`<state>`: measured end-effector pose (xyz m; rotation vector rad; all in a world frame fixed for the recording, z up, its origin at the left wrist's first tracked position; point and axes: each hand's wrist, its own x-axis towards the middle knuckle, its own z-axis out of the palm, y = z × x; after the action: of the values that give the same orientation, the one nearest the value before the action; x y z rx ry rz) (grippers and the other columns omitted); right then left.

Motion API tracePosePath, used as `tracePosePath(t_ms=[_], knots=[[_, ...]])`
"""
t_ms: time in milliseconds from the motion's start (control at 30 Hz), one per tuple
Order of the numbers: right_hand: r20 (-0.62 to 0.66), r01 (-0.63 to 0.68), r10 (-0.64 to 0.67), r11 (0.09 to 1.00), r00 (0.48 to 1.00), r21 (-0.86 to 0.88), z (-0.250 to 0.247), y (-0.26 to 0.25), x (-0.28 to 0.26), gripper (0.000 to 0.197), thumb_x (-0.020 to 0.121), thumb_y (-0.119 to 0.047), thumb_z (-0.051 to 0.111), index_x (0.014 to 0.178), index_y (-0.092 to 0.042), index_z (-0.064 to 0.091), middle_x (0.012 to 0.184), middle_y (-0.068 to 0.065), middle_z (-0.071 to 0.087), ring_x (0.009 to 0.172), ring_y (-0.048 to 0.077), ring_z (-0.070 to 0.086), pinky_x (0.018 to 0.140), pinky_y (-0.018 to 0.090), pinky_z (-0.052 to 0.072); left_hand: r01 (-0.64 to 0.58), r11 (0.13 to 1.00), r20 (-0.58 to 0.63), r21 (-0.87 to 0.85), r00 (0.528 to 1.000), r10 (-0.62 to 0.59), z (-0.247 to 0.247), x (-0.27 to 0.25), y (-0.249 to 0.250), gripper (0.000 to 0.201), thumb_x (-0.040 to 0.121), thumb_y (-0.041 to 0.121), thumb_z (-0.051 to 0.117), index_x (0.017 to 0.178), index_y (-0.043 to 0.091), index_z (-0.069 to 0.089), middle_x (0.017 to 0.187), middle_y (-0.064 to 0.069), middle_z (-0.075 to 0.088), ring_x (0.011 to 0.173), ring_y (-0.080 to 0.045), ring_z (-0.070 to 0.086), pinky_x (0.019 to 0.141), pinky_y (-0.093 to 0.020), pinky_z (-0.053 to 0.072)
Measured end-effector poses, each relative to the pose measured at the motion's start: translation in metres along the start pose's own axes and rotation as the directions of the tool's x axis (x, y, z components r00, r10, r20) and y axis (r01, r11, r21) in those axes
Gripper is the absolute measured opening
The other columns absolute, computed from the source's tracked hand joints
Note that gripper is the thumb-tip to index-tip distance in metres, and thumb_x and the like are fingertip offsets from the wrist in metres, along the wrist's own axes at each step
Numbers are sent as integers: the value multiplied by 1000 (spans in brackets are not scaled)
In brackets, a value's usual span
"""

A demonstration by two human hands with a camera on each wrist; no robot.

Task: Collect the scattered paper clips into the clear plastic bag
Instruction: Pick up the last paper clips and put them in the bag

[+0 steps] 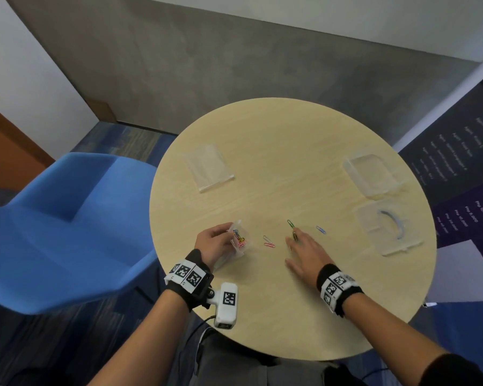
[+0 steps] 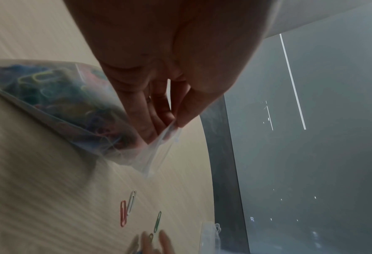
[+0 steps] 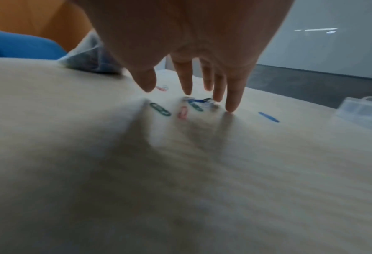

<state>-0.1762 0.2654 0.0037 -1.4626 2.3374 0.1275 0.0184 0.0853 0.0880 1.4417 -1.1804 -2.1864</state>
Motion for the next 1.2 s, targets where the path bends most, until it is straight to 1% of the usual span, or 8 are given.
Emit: tracePosePath(t_ms=[267, 433, 533, 733, 933, 1033, 1100, 1200], knots=[[161, -46, 51, 998, 986, -35, 2, 2, 27, 72, 96, -52, 28, 153, -16, 4, 161, 3, -9, 149, 25, 0, 120, 45, 14, 32, 999, -2, -2, 999, -32, 10, -7, 2, 31, 91, -11, 51, 120, -7, 60, 82, -13, 65, 48, -11, 68, 46, -21, 55], [237, 94, -43, 974, 971, -206, 23, -5, -22, 71, 89, 4, 35, 151, -2, 0, 159, 18, -8, 147, 35, 0, 120, 39, 17, 19, 999, 12, -47, 1000, -19, 14, -8, 2, 31, 91, -16, 47, 120, -12, 57, 78, -15, 61, 43, -10, 64, 46, -21, 56], [190, 118, -86, 979, 978, -166, 28, -7, -37, 71, 86, 20, 32, 151, -3, 12, 160, 15, 1, 148, 30, 6, 115, 39, 30, 21, 999, 11, -46, 1000, -20, 18, -8, 0, 31, 91, -15, 47, 121, -13, 56, 78, -13, 61, 44, -9, 65, 49, -21, 57], [82, 138, -125, 975, 989, -175, 13, -1, -13, 35, 94, -1, 40, 128, -2, 52, 127, 15, 51, 116, 28, 48, 91, 37, 47, 35, 999, 15, 11, 999, -35, 21, -11, -6, 33, 91, -12, 51, 123, -10, 58, 83, -13, 66, 66, -20, 67, 58, -25, 59], [43, -176, 175, 984, 984, 30, -23, 7, 23, 20, 87, -8, 55, 100, -5, 69, 102, 11, 67, 96, 27, 64, 82, 31, 51, 32, 998, 28, 59, 999, -34, 28, -18, -6, 34, 91, -11, 50, 124, -8, 57, 85, -13, 65, 63, -19, 68, 52, -21, 57], [-24, -382, 448, 787, 894, 484, -33, 20, 33, 16, 76, -14, 74, 91, -7, 77, 91, 8, 74, 85, 21, 70, 81, 27, 57, 20, 996, 11, 92, 1000, -21, 32, -18, -7, 33, 91, -11, 51, 123, -8, 59, 83, -12, 66, 53, -12, 69, 50, -20, 56], [62, -323, 549, 393, 833, 861, -41, 12, 32, 14, 71, -5, 80, 84, -3, 76, 88, 15, 74, 71, 23, 71, 71, 27, 60, 14, 994, 3, 112, 1000, -14, 34, -18, -7, 31, 90, -10, 52, 121, -7, 60, 83, -11, 67, 55, -13, 69, 51, -20, 56], [166, -176, 358, -5, 919, 984, -61, -24, 24, 14, 74, 4, 76, 86, 0, 73, 93, 24, 71, 71, 25, 71, 68, 27, 61, 3, 994, 8, 112, 1000, -4, 38, -19, -7, 29, 90, -11, 53, 117, -6, 62, 80, -11, 68, 52, -11, 69, 50, -20, 56]])
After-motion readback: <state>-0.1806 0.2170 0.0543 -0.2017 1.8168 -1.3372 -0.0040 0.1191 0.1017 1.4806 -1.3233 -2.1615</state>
